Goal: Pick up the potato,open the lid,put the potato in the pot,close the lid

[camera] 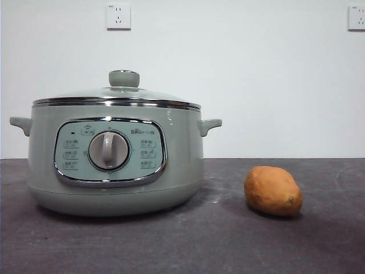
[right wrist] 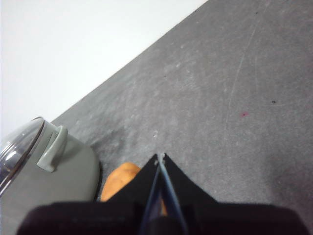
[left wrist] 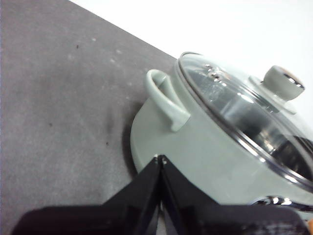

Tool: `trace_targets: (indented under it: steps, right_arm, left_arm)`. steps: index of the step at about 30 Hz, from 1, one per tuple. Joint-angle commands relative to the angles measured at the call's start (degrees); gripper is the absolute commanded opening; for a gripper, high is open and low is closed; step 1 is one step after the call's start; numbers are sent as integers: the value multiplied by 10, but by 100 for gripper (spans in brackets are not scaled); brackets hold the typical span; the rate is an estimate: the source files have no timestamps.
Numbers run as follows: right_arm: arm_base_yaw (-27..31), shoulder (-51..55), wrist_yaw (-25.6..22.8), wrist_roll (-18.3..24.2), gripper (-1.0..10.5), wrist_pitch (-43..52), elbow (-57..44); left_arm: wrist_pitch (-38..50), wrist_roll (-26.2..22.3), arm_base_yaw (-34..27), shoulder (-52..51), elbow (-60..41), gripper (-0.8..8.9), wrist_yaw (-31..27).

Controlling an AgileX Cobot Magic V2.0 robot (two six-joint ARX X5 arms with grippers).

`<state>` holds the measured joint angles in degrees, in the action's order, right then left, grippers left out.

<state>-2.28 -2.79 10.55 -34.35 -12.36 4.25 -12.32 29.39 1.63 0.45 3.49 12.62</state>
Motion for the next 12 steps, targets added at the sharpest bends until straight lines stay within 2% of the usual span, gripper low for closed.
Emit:
trace_targets:
  steps: [1, 12]
  right_arm:
    - [0, -26, 2, 38, -10, -11, 38]
    - [0, -213, 37, 158, -8, -72, 229]
  left_arm:
    - [-11, -38, -2, 7, 40, -7, 1]
    - [-136, -171, -2, 162, 240, -7, 16]
